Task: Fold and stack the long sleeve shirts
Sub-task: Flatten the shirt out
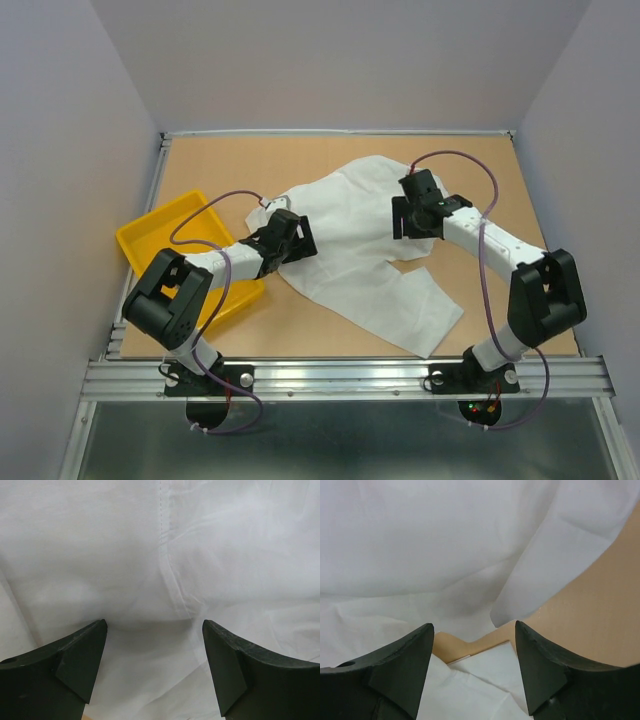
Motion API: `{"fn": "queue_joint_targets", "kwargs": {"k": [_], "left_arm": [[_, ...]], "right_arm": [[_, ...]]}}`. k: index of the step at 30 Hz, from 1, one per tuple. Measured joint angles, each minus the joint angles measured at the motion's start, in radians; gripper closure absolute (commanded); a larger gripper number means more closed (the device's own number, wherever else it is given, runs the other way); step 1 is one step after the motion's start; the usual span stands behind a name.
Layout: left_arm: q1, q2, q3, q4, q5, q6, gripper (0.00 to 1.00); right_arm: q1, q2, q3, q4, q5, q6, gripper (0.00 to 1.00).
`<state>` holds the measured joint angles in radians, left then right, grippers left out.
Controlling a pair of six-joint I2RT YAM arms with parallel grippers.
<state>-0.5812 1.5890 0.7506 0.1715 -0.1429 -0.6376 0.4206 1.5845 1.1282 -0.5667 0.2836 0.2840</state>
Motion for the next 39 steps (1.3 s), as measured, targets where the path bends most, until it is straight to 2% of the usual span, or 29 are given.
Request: {"fn": "queue_joint_targets", "kwargs": {"k": [4,5,9,11,16,21,26,39], "left_arm": [[0.000,0.000,0.000,0.002,0.000,0.000,0.10],[0.000,0.000,0.000,0.002,0.000,0.000,0.10],[0.000,-0.003,-0.005,0.006,0.000,0.000,0.10],[0.000,-0.003,-0.005,0.006,0.001,0.000,0.10],[0.000,-0.003,-0.006,0.007,0.005,0.000,0.10],[0.000,-0.006,-0.011,0.012,0.005,-0.001,0.10],[0.000,-0.008,-0.012,0.013,0.008,-0.002,0.10],[0.000,-0.008,-0.012,0.013,0.008,-0.004,0.10]], "right_arm": [[-0.059,-0.089,-0.008,0.003,-0.031,0.034,0.38],[-0.113,-0.125,-0.032,0.021,-0.060,0.056,0.42],[-0.324,-0.222,-0.134,0.056,-0.140,0.136,0.47],[-0.404,-0.263,-0.198,0.081,-0.187,0.187,0.52],[-0.525,-0.301,-0.360,0.201,-0.359,0.304,0.52],[-0.544,-0.252,-0.459,0.337,-0.470,0.411,0.46],[-0.544,-0.183,-0.474,0.479,-0.540,0.466,0.38],[-0.544,-0.029,-0.469,0.671,-0.618,0.477,0.38]]}}
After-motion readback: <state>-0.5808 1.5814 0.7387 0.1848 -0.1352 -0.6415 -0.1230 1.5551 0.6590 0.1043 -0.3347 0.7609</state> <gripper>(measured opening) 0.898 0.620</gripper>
